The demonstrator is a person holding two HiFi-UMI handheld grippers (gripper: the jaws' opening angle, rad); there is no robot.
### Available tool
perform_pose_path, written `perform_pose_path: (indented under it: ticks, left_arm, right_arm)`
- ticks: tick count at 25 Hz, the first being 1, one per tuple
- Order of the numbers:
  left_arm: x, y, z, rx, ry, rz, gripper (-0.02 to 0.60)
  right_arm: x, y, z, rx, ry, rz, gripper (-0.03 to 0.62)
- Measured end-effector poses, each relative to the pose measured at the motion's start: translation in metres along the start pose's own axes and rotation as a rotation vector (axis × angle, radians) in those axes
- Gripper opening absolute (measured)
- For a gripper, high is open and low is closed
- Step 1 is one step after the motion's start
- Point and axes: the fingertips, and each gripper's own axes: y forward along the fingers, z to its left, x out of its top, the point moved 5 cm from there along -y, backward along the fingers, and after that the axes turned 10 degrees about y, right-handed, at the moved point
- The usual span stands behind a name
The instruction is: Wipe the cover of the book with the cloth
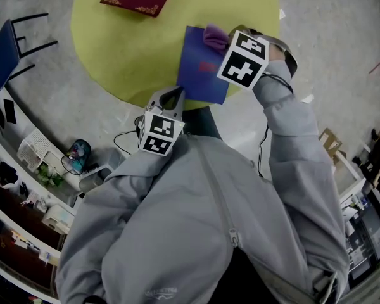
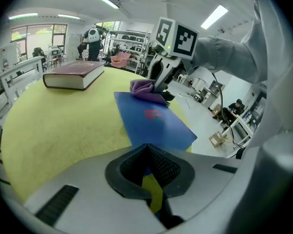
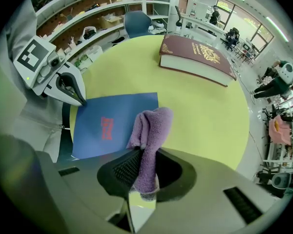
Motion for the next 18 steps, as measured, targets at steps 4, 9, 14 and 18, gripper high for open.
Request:
perform_pose_path:
  ticks: [4,9,14,18]
  left_arm:
    - [-0.001,0.000,0.000,-0.001,0.002,0.002,0.017]
    - [-0.001,0.000,-0.001,-0.011,0.007,0.008,0.017]
    - [-0.001,0.001,-0.002,-0.019,0.017,0.011,0.017]
    - [0.000,0.000,-0.002,-0.020,0.022,0.013,0.017]
  right_arm:
    - [-0.022,0.000,-0.002,-0.013,0.030,0.041,0.084]
    - [-0.048,-0.004,-0.004,-0.028,0.076,0.086,0.084]
    - [-0.072,-0.012,-0.005,-0.047,0.120,0.124,0.084]
    - [-0.086,-0.022,-0.004,-0.058,0.160,0.134,0.084]
